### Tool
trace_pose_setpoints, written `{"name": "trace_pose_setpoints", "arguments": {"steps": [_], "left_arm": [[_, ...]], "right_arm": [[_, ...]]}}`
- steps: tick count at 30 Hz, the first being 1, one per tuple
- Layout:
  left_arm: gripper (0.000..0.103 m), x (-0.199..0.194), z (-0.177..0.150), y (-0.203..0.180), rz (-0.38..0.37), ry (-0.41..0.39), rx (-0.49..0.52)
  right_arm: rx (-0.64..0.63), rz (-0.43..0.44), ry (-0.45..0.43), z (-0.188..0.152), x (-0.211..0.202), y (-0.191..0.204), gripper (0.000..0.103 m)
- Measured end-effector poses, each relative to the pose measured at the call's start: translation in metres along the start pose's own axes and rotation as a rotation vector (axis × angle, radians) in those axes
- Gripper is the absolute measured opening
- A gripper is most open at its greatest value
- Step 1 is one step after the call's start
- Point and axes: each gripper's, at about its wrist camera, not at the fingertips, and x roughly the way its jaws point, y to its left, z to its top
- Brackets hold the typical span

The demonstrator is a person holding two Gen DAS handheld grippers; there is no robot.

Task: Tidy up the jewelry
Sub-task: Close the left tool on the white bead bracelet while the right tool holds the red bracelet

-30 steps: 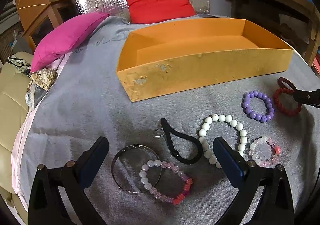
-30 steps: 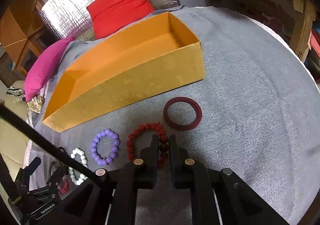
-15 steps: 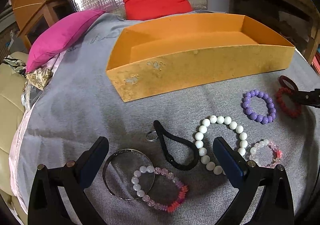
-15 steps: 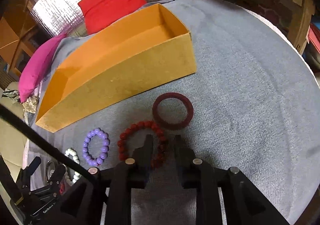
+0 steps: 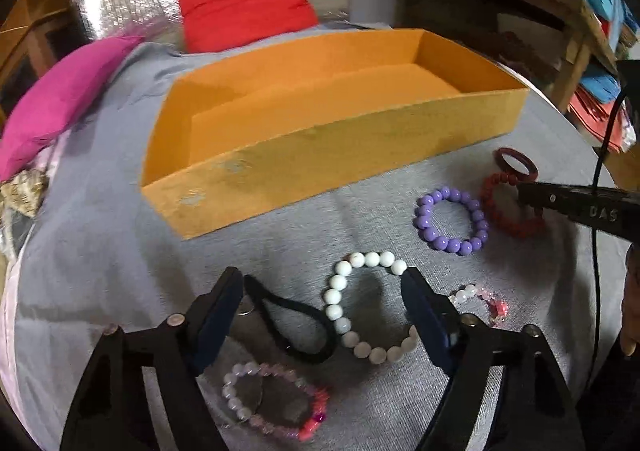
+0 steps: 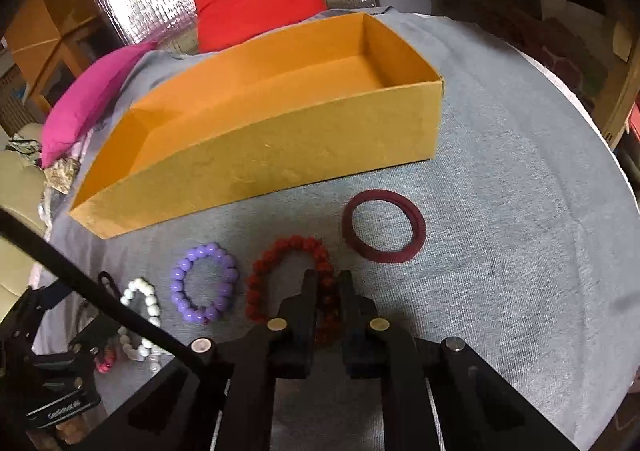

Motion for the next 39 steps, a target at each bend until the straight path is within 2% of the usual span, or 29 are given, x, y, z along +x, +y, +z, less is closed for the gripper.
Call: {"name": "trace_pose_setpoints", "arguments": {"steps": [2, 4, 7, 9, 12, 14, 16, 22, 28, 39], "left_arm": [[0.065, 0.01, -0.002, 0.001, -0.009, 0.031, 0.004], [0.058, 0.018, 0.0, 0.003, -0.046, 0.055, -0.018], [0.057, 0.021, 0.003, -0.002, -0.046, 0.044, 0.009], [0.054, 0.025, 0.005, -0.006, -0.046, 0.043, 0.033], [0.042, 0.027, 0.009, -0.012, -0.056, 0.033, 0.054], [0.019, 0.025, 0.01, -0.018, -0.06, 0.026, 0.079], [0.01, 0.022, 0.009, -0.02, -0.048, 0.018, 0.105], [0.01, 0.012, 0.009, -0.021, -0.003, -0.012, 0.116], [0.01, -0.002, 0.009, -0.016, 0.034, -0.053, 0.11], [0.01, -0.037, 0.014, 0.022, 0.133, -0.14, 0.005]], "right_arm": [[0.008, 0.008, -0.002, -0.001, -0.003, -0.003, 0.011], [0.011, 0.015, 0.003, -0.004, -0.006, -0.007, 0.011], [0.016, 0.02, 0.024, -0.006, -0.003, -0.011, 0.011], [0.022, 0.022, 0.029, -0.006, -0.001, -0.012, 0.011], [0.02, 0.018, 0.027, -0.007, -0.001, -0.011, 0.011], [0.015, 0.01, 0.026, -0.006, 0.001, -0.006, 0.011], [0.013, 0.003, 0.022, -0.006, 0.002, -0.003, 0.011], [0.016, 0.003, 0.01, 0.0, 0.006, 0.004, 0.011], [-0.004, 0.028, -0.048, 0.002, -0.002, 0.018, 0.011], [-0.055, 0.082, -0.183, 0.004, -0.023, 0.045, 0.011]]}}
